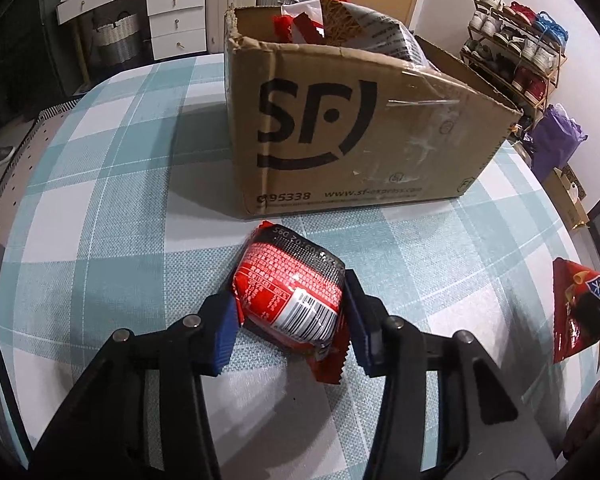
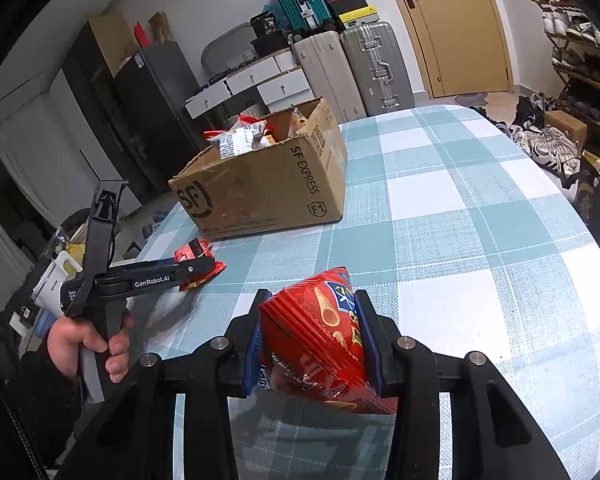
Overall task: Organize snacks
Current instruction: 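Carry both red bags over the cardboard box and lower them in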
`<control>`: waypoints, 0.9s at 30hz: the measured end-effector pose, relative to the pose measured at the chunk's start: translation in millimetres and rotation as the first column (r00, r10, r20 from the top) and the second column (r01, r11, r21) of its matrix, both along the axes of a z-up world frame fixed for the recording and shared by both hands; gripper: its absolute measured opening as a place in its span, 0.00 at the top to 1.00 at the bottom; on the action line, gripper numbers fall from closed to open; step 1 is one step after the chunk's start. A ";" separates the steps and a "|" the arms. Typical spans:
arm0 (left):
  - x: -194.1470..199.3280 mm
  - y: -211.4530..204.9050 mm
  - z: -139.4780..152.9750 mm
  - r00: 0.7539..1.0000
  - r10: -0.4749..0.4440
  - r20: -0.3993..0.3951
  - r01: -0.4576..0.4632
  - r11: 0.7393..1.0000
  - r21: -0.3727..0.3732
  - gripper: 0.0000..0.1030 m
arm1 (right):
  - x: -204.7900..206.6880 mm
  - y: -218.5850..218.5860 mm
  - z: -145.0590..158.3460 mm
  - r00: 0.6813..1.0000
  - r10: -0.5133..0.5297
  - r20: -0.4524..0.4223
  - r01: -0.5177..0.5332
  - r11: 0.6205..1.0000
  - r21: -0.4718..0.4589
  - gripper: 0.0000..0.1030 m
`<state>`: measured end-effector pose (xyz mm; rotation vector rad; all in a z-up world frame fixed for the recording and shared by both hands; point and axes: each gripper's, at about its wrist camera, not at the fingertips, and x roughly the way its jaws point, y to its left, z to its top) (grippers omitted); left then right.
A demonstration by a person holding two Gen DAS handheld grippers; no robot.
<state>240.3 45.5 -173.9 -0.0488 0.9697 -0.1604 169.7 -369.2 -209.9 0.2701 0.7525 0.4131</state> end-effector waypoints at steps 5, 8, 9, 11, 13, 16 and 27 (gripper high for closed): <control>-8.0 2.8 6.1 1.000 0.004 0.011 -0.004 1.000 -0.014 0.58 | -0.1 2.8 2.2 1.000 0.005 0.003 -0.005 1.000 0.005 0.60; -15.2 3.0 11.6 1.000 0.002 0.020 -0.001 1.000 -0.026 0.58 | -0.1 4.8 3.9 1.000 0.011 0.006 -0.011 1.000 0.008 0.60; -17.7 2.3 13.6 1.000 -0.002 0.023 0.002 1.000 -0.030 0.58 | 0.2 6.0 4.9 1.000 0.014 0.007 -0.014 1.000 0.009 0.60; -23.3 1.4 19.1 0.999 -0.008 0.033 0.009 0.999 -0.043 0.58 | 1.4 8.5 7.4 1.000 0.020 0.012 -0.020 1.000 0.009 0.60; -27.1 1.3 24.5 0.999 -0.012 0.043 0.014 0.998 -0.053 0.58 | 2.8 11.2 9.9 1.000 0.027 0.015 -0.027 1.000 0.011 0.60; -32.9 -0.3 36.1 0.998 -0.023 0.062 0.027 0.998 -0.062 0.58 | 5.7 15.1 14.7 0.999 0.038 0.024 -0.038 0.999 0.013 0.60; -46.3 -4.5 95.3 0.987 -0.057 0.147 0.072 0.992 -0.100 0.58 | 24.9 31.9 56.9 0.989 0.104 0.102 -0.104 0.995 0.000 0.60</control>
